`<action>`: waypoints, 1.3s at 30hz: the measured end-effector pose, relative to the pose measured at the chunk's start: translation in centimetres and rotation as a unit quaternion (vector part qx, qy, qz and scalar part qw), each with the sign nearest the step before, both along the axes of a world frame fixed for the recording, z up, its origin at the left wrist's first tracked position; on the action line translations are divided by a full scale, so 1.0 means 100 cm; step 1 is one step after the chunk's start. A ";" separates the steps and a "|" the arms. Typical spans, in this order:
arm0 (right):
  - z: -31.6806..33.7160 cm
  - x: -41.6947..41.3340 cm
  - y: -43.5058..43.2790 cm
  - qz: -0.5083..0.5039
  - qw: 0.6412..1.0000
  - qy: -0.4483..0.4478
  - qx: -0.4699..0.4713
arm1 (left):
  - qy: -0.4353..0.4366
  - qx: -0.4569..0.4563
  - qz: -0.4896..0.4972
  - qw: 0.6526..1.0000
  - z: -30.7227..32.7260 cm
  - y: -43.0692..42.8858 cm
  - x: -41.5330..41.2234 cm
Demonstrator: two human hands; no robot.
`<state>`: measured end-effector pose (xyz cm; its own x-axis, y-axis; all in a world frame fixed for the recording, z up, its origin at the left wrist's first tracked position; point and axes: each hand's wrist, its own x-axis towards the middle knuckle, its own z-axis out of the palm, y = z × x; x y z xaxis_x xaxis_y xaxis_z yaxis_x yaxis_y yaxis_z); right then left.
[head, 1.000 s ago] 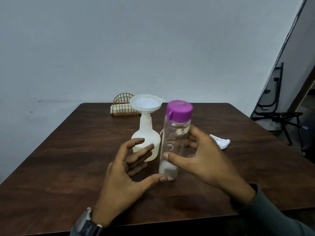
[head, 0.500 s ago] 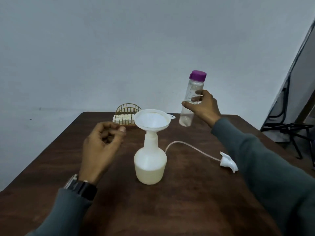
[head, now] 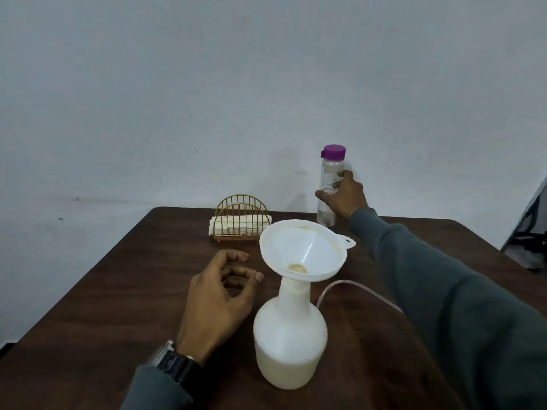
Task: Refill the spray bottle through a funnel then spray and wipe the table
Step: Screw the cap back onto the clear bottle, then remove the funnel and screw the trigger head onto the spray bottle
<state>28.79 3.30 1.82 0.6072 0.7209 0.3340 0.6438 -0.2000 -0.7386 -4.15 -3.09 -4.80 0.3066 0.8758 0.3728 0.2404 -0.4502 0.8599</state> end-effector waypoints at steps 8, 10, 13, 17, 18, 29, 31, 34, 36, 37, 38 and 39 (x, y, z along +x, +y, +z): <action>-0.007 0.009 0.011 -0.018 0.999 -0.001 -0.043 | -0.001 -0.011 -0.017 1.000 -0.009 0.006 0.005; -0.006 0.009 0.008 -0.020 0.998 -0.004 -0.059 | 0.001 -0.011 -0.018 1.000 -0.011 0.007 0.005; -0.003 0.002 0.002 -0.021 0.995 0.020 -0.094 | 0.003 -0.012 -0.015 1.000 -0.012 0.007 0.004; 0.012 -0.022 -0.026 -0.032 0.991 0.070 -0.109 | -0.020 -0.030 -0.021 0.999 -0.012 0.008 0.002; 0.019 -0.030 -0.039 -0.025 0.992 0.070 -0.098 | -0.031 -0.040 -0.030 0.998 -0.011 0.007 0.002; 0.127 -0.159 -0.225 0.321 0.932 -0.089 -0.144 | -0.023 -0.105 -0.171 0.980 -0.008 -0.004 -0.010; 0.126 -0.169 -0.228 0.309 0.916 -0.165 -0.194 | -0.030 -0.095 -0.169 0.980 -0.009 -0.011 -0.012; 0.125 -0.182 -0.226 0.284 0.903 -0.241 -0.214 | -0.015 -0.065 -0.161 0.985 -0.010 -0.024 -0.016; 0.125 -0.186 -0.223 0.273 0.897 -0.268 -0.222 | 0.008 -0.051 -0.159 0.986 -0.011 -0.031 -0.019; 0.126 -0.188 -0.223 0.269 0.895 -0.279 -0.223 | 0.016 -0.047 -0.158 0.986 -0.011 -0.034 -0.020; 0.128 -0.190 -0.223 0.264 0.893 -0.290 -0.222 | 0.023 -0.042 -0.159 0.986 -0.010 -0.035 -0.022; 0.129 -0.192 -0.222 0.259 0.891 -0.299 -0.221 | 0.028 -0.036 -0.163 0.986 -0.010 -0.037 -0.023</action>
<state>9.64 -18.94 14.76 -0.0375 0.9942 0.1009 0.9865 0.0530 -0.1552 -6.47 -6.77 -5.79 0.5945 0.7509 0.2877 0.1415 -0.4499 0.8818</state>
